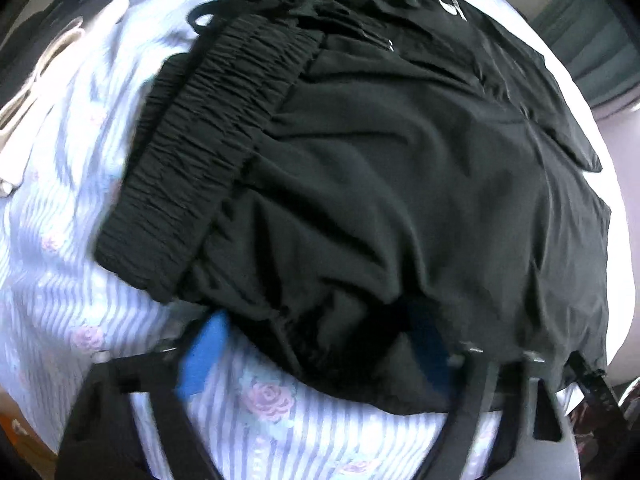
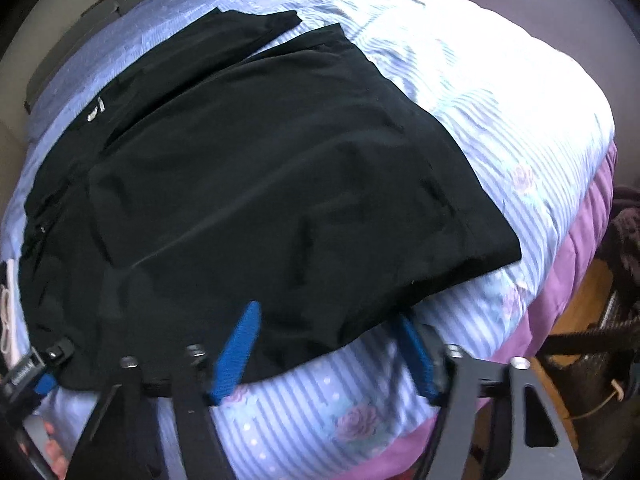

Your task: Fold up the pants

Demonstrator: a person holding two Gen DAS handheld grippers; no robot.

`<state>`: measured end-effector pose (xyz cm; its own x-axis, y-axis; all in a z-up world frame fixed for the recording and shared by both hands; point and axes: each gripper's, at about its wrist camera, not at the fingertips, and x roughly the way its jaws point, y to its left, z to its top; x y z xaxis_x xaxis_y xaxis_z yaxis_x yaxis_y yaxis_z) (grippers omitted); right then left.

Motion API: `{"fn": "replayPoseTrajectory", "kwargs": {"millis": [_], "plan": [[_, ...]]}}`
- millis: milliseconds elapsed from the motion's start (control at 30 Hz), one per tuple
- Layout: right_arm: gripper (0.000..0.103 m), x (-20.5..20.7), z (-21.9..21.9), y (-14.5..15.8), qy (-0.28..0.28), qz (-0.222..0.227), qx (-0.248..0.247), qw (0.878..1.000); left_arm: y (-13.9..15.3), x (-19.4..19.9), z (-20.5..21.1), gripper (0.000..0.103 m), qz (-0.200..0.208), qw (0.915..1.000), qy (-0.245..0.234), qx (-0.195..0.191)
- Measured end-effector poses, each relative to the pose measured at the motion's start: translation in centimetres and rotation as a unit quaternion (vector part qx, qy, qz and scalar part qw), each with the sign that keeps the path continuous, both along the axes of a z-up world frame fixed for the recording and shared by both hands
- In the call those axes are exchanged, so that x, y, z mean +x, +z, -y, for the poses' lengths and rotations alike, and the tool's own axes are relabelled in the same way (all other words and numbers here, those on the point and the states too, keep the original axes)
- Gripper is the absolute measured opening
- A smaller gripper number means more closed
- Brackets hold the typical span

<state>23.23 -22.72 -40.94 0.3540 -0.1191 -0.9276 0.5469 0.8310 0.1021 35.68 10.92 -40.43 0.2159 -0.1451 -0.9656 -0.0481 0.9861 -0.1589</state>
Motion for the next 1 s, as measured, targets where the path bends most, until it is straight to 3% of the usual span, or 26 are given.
{"fn": "replayPoseTrajectory", "kwargs": {"millis": [100, 200, 400, 633, 967, 1000], "plan": [[0.020, 0.6, 0.4, 0.6, 0.003, -0.006, 0.007, 1.000, 0.9, 0.1, -0.4, 0.039, -0.009, 0.9994, -0.001, -0.033], [0.012, 1.0, 1.0, 2.3, 0.003, -0.004, 0.014, 1.000, 2.6, -0.1, 0.0, 0.026, -0.003, 0.9991, -0.016, -0.040], [0.007, 1.3, 1.7, 7.9, 0.023, 0.033, 0.017, 0.999, 8.0, -0.4, 0.4, 0.019, 0.045, 0.9984, -0.028, -0.021], [0.004, 2.6, 2.2, 14.4, 0.051, 0.085, -0.001, 0.995, 12.3, -0.9, 0.9, 0.013, 0.096, 0.9950, -0.029, 0.001], [0.003, 2.7, 1.1, 22.7, 0.110, 0.143, 0.046, 0.983, 17.3, -0.8, 1.3, 0.009, 0.127, 0.9912, -0.018, 0.033], [0.003, 2.8, 0.8, 23.5, 0.118, 0.146, 0.054, 0.981, 17.7, -0.8, 1.3, 0.005, 0.128, 0.9910, -0.016, 0.036]]}}
